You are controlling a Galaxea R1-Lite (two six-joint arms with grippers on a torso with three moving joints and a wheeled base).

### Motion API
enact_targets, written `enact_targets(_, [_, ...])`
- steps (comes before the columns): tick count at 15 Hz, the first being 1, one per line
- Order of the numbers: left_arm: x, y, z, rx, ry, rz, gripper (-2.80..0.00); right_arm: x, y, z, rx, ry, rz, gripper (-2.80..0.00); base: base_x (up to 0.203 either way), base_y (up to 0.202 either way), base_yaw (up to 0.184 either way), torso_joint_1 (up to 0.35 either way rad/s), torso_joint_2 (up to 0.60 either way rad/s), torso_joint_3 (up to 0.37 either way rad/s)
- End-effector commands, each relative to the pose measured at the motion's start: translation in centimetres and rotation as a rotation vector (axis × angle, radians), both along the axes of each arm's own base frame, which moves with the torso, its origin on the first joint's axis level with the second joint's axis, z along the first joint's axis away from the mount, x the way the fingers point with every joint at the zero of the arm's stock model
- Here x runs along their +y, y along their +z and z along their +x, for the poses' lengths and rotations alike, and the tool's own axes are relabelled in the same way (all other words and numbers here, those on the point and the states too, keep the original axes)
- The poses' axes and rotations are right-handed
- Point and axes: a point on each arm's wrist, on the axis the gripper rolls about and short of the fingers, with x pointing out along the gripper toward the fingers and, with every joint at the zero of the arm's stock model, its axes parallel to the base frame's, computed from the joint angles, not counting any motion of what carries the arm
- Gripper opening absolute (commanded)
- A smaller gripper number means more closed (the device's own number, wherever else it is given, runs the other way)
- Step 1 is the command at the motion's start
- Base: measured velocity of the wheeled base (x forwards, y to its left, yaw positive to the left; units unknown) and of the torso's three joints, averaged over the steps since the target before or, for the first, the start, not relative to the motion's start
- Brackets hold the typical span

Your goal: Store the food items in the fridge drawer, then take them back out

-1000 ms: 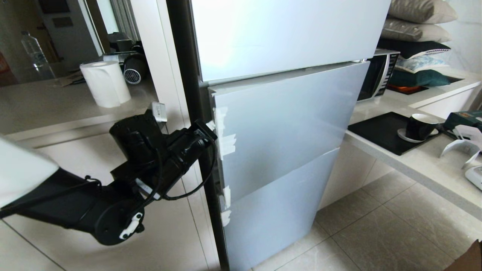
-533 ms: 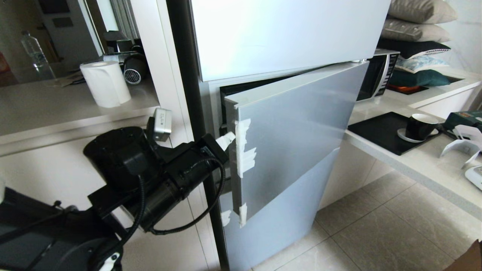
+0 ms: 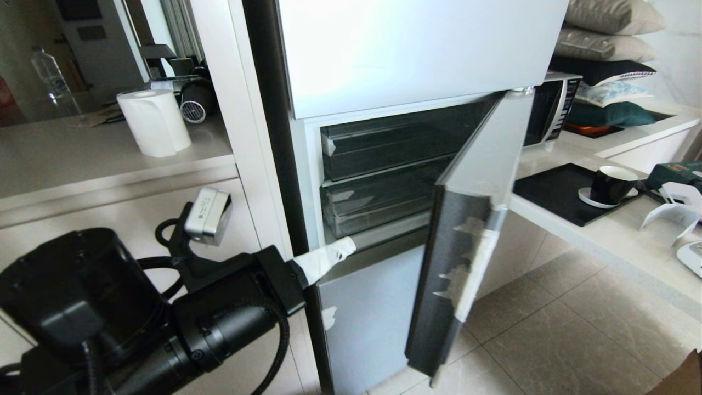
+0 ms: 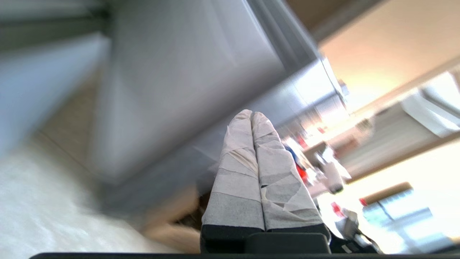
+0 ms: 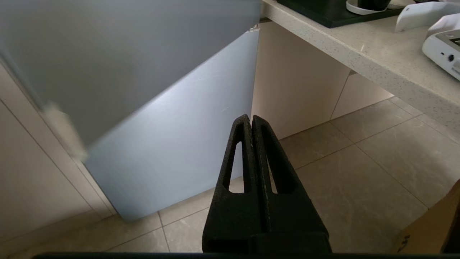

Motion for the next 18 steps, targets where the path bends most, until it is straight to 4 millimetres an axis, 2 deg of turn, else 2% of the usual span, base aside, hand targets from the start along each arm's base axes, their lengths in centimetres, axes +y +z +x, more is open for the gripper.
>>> enact_targets(1, [1.0, 0.2, 0.1, -0.017, 0.034, 0.000, -2.80, 0.0, 0.0, 0.0, 0.000, 0.001, 0.000, -2.80, 0.000, 0.000, 0.000, 0.000, 0.00, 0.000])
enact_targets(3, [1.4, 0.1, -0.4, -0.066, 0.049, 0.046, -2.80, 0.0, 0.0, 0.0, 0.000, 0.000, 0.000, -2.80, 0.000, 0.000, 0.000, 0.000, 0.00, 0.000])
enact_targets(6, [2.7, 0.1, -0.9, -0.286, 0.158, 0.268, -2.80, 0.0, 0.0, 0.0, 0.000, 0.000, 0.000, -2.80, 0.000, 0.000, 0.000, 0.000, 0.00, 0.000])
enact_targets(9, [3.5, -0.6, -1.4, -0.288, 0.204, 0.336, -2.80, 0.0, 0.0, 0.0, 0.000, 0.000, 0.000, -2.80, 0.000, 0.000, 0.000, 0.000, 0.00, 0.000])
enact_targets(12, [4.1, -0.1, -1.3, -0.351, 0.334, 0.408, -2.80, 0.0, 0.0, 0.0, 0.000, 0.000, 0.000, -2.80, 0.000, 0.000, 0.000, 0.000, 0.00, 0.000])
enact_targets(14, [6.5, 0.7, -1.1, -0.456, 0.531, 0.551, -2.80, 0.0, 0.0, 0.0, 0.000, 0.000, 0.000, -2.80, 0.000, 0.000, 0.000, 0.000, 0.00, 0.000])
enact_targets(15, [7.6, 1.5, -1.7, -0.500, 0.592, 0.569, -2.80, 0.0, 0.0, 0.0, 0.000, 0.000, 0.000, -2.80, 0.000, 0.000, 0.000, 0.000, 0.00, 0.000])
enact_targets(18, [9.5, 2.1, -3.8, -0.523, 0.648, 0.595, -2.80, 0.0, 0.0, 0.0, 0.000, -0.002, 0.000, -2.80, 0.000, 0.000, 0.000, 0.000, 0.00, 0.000])
